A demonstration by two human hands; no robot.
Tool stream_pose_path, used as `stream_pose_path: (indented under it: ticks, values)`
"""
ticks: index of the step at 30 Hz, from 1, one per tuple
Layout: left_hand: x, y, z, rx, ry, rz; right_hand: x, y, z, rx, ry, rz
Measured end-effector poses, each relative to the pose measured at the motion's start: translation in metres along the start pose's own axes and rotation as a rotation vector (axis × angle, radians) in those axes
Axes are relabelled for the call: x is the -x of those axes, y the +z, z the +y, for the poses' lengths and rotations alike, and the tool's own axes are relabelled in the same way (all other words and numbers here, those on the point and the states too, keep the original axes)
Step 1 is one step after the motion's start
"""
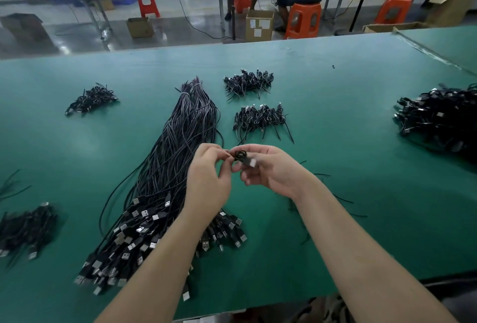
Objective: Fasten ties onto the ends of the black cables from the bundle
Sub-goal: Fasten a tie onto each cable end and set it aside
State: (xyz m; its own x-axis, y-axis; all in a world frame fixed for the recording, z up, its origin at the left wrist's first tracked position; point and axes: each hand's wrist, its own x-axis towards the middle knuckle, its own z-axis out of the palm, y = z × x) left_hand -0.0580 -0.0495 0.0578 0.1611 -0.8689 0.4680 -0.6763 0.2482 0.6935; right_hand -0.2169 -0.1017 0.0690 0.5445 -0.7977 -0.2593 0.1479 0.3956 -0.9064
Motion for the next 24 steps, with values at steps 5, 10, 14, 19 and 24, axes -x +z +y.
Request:
stream_pose_path:
  ticks: [5,10,14,19,24]
  values:
    - [-0.012,-0.003,-0.004,0.349,-0.474,-0.114,-0.005,-0.004,0.002,0.546,-0.237,0.188]
    - [-0.009,-0.002,0.001,0.144,-0.202,-0.076,-0.005,-0.002,-0.001,0.502,-0.186,0.185]
    - [0.000,0.000,0.003,-0.156,0.195,0.032,-0.006,0.002,-0.007,0.326,0.073,0.130]
    - [0.008,0.008,-0.002,-0.407,0.537,-0.006,-0.006,0.000,-0.006,0.343,0.247,0.053]
    - [0.004,0.007,-0.009,-0.099,0.040,0.005,-0.005,-0.012,-0.003,0.326,0.179,0.052]
